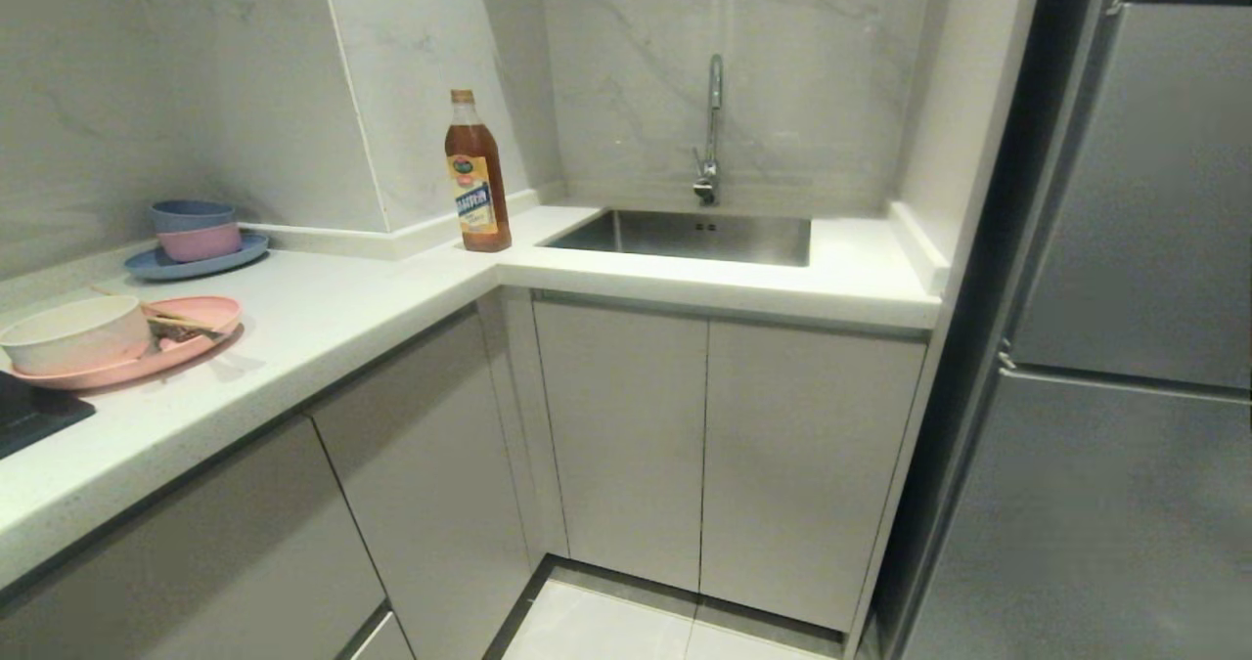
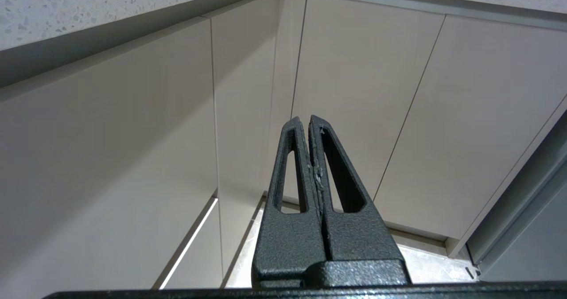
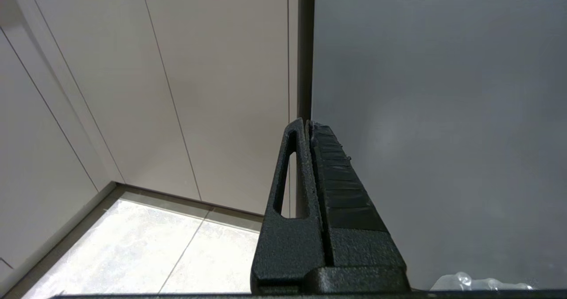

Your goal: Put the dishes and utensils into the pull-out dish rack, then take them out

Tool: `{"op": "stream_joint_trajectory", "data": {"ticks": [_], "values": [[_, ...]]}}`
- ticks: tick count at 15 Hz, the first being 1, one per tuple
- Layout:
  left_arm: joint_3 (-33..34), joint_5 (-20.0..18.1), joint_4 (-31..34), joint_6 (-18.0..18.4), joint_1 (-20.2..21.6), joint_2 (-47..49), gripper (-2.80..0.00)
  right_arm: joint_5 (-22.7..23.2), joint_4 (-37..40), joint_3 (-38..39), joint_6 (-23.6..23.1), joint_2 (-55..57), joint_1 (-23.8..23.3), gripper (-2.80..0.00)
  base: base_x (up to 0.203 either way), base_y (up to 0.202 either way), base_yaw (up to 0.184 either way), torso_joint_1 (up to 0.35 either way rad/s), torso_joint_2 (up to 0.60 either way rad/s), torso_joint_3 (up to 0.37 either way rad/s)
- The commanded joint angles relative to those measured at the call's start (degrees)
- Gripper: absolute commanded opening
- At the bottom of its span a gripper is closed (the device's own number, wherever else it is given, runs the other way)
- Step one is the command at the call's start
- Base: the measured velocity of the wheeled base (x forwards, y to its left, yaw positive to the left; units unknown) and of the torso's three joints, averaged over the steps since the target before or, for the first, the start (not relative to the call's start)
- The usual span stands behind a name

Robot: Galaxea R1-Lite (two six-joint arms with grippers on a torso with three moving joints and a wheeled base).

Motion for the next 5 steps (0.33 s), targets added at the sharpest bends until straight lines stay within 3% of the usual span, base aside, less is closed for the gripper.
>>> {"op": "stream_joint_trajectory", "data": {"ticks": [1, 5], "values": [[0.0, 0.0, -0.1, 0.0, 0.0, 0.1, -2.8, 0.0, 0.0, 0.0, 0.2, 0.0, 0.0, -2.8, 0.0, 0.0, 0.0, 0.0, 0.0, 0.0], [0.0, 0.0, 0.0, 0.0, 0.0, 0.1, -2.8, 0.0, 0.0, 0.0, 0.1, 0.0, 0.0, -2.8, 0.0, 0.0, 0.0, 0.0, 0.0, 0.0]]}}
